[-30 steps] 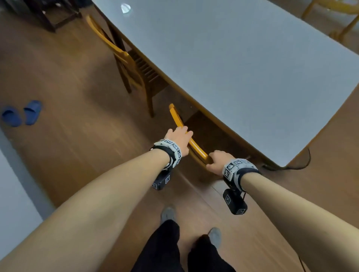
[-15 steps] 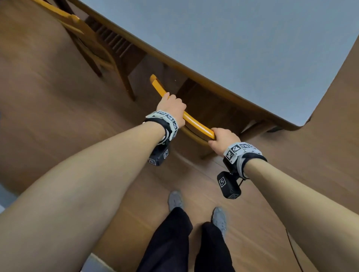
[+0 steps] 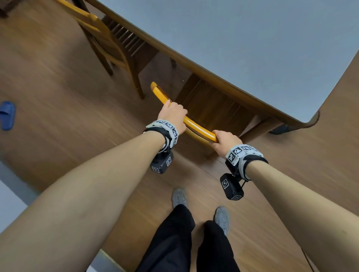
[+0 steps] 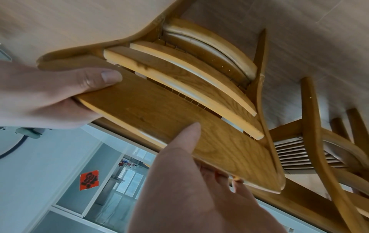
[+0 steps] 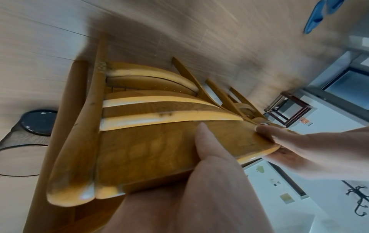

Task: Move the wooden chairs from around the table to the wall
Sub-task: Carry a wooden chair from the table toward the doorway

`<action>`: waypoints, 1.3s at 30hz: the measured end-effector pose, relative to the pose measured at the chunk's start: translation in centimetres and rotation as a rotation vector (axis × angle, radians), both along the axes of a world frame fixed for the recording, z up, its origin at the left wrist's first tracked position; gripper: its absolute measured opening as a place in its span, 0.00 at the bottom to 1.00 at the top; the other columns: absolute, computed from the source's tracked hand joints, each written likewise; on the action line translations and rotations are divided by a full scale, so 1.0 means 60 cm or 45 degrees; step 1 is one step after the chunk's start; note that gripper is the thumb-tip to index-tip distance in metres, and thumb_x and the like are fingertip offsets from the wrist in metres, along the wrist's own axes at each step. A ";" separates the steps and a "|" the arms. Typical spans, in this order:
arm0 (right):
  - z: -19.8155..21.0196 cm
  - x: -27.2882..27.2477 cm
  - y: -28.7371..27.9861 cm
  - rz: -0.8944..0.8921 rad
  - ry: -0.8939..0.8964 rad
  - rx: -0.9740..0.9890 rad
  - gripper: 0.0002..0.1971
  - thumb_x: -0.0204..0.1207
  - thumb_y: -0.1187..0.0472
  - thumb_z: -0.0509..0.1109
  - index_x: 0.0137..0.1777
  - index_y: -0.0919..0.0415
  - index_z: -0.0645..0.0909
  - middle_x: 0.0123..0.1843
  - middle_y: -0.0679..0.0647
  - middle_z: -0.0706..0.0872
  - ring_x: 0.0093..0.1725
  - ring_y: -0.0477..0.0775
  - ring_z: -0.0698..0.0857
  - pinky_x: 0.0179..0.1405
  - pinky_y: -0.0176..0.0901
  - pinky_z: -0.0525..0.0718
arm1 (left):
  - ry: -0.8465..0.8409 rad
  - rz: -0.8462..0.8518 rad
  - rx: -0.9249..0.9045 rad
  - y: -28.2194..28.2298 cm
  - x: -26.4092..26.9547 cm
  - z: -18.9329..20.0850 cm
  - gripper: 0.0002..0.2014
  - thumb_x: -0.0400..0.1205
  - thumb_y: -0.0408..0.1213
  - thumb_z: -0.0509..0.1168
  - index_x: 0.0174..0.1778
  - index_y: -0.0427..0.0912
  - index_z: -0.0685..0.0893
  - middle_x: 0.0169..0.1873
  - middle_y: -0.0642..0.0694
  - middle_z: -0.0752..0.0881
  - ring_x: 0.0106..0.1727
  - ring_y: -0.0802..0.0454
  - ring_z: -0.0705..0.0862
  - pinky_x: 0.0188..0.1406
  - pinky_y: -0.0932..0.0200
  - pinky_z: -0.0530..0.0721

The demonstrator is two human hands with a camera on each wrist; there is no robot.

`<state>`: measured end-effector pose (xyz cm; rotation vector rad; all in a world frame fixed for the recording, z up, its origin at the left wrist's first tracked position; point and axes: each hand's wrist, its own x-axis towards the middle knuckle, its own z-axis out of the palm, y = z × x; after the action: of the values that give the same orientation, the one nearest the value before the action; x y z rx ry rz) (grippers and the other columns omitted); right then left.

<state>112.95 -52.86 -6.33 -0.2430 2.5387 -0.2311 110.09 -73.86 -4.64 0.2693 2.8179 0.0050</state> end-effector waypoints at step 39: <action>-0.027 0.415 0.345 1.058 0.033 0.050 0.17 0.85 0.47 0.68 0.69 0.53 0.77 0.68 0.52 0.84 0.62 0.60 0.86 0.53 0.56 0.89 | -0.190 0.677 -0.010 0.360 0.711 -0.078 0.24 0.85 0.45 0.66 0.78 0.50 0.76 0.72 0.46 0.81 0.73 0.44 0.78 0.74 0.45 0.73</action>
<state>137.82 -32.17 -7.93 -1.2346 2.2376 0.1485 152.74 -52.27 -9.33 -0.4662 2.6520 0.1251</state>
